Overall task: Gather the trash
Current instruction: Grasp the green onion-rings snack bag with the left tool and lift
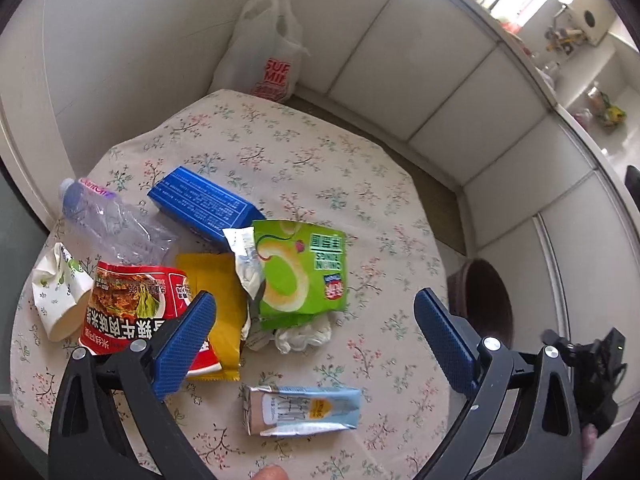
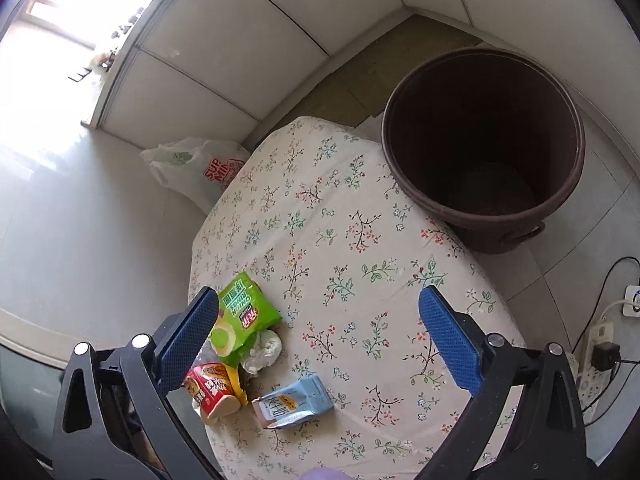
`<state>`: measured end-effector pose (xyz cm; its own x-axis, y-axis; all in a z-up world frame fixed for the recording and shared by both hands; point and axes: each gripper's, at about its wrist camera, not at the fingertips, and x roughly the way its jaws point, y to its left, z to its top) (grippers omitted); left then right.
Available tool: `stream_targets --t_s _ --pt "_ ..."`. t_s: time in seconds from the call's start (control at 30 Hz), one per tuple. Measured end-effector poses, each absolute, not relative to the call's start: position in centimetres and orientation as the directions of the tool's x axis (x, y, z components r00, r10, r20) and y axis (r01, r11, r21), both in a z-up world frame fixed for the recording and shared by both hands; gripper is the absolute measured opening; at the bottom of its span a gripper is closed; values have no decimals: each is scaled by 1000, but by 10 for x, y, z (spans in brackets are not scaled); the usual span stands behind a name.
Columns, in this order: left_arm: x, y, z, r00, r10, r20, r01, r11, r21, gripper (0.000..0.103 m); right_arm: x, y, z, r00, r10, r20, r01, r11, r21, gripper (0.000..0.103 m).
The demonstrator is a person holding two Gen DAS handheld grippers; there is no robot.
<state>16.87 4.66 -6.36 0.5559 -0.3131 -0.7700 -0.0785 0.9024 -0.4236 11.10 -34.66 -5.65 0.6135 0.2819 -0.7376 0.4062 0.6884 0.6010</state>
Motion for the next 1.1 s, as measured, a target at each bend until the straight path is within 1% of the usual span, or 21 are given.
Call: stream_targets --t_s 0.07,0.13,0.2,0.23,0.3,0.37,0.47,0.53,0.6,0.67,0.73,0.8,0.83,0.93,1.03,1.1 --pt "183 48 -84 518 -311 -797 -135 890 -435 96 111 -350 -54 620 241 -747 414 708 572 96" --pt "198 44 -94 499 -358 -789 -125 871 -474 95 114 -351 -55 618 237 -749 408 718 564 96" --pt "208 37 -101 495 -329 -804 -114 893 -436 95 118 -348 -58 607 268 -748 392 718 575 96" --pt "214 33 -107 485 -302 -821 -122 906 -406 95 120 -346 -59 604 278 -747 385 718 579 96" --pt "225 32 -123 455 -277 -846 -159 910 -384 95 123 -341 -59 601 281 -748 378 725 576 96" --pt "232 31 -136 438 -283 -853 -174 904 -390 93 125 -339 -59 601 273 -752 375 734 566 96" --pt "241 28 -151 419 -277 -865 -181 908 -379 86 128 -338 -59 601 258 -757 379 741 554 96" --pt "244 29 -159 405 -283 -870 -191 904 -383 73 131 -338 -61 597 267 -757 381 736 560 96" --pt "246 31 -167 387 -308 -869 -211 888 -409 67 132 -339 -62 593 280 -755 380 730 568 96" --pt "246 31 -170 379 -329 -865 -224 875 -430 58 133 -338 -63 589 288 -755 374 731 571 96" --pt "245 28 -169 382 -344 -858 -215 870 -444 44 133 -337 -64 583 293 -758 368 736 568 96" --pt "245 26 -165 395 -355 -847 -201 867 -457 38 133 -334 -65 576 295 -763 363 744 561 96" --pt "244 24 -162 403 -369 -837 -188 862 -470 30 134 -333 -66 569 294 -768 360 750 554 96" --pt "241 16 -150 425 -413 -805 -133 852 -507 13 136 -328 -69 552 292 -781 354 766 536 96" --pt "235 5 -135 440 -430 -788 -70 859 -508 4 139 -320 -73 535 298 -791 340 780 525 96" --pt "229 -2 -126 451 -427 -784 -30 870 -492 2 142 -312 -75 520 306 -797 322 794 515 96"
